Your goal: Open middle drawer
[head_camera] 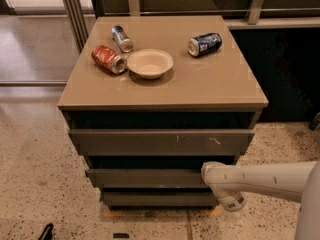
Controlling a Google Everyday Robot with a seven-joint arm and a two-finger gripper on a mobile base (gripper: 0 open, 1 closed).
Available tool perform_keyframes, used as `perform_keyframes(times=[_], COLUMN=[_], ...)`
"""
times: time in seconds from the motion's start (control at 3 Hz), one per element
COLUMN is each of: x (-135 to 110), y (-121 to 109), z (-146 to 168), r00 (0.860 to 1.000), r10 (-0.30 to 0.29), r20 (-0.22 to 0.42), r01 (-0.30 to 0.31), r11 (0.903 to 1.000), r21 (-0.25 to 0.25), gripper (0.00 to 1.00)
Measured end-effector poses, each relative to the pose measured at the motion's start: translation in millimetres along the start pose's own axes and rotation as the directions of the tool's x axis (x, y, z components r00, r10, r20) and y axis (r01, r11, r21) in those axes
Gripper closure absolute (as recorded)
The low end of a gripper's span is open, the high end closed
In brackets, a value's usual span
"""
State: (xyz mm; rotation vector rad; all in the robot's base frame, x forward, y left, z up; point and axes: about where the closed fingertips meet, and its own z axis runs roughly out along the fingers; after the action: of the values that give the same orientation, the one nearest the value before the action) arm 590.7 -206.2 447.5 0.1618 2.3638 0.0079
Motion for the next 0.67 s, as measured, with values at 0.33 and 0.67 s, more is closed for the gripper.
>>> perform_keyframes(times=[0.33,0.67], x=[-1,13], y=[0,-8], z=[-1,-13], r00=[1.0,0.998], r10=[0.0,0.015], r20=[0.0,-0.062], r01=[0.0,-0.016], r11=[1.0,0.9998], r21=[0.0,-0.008], gripper=[1.0,1.0])
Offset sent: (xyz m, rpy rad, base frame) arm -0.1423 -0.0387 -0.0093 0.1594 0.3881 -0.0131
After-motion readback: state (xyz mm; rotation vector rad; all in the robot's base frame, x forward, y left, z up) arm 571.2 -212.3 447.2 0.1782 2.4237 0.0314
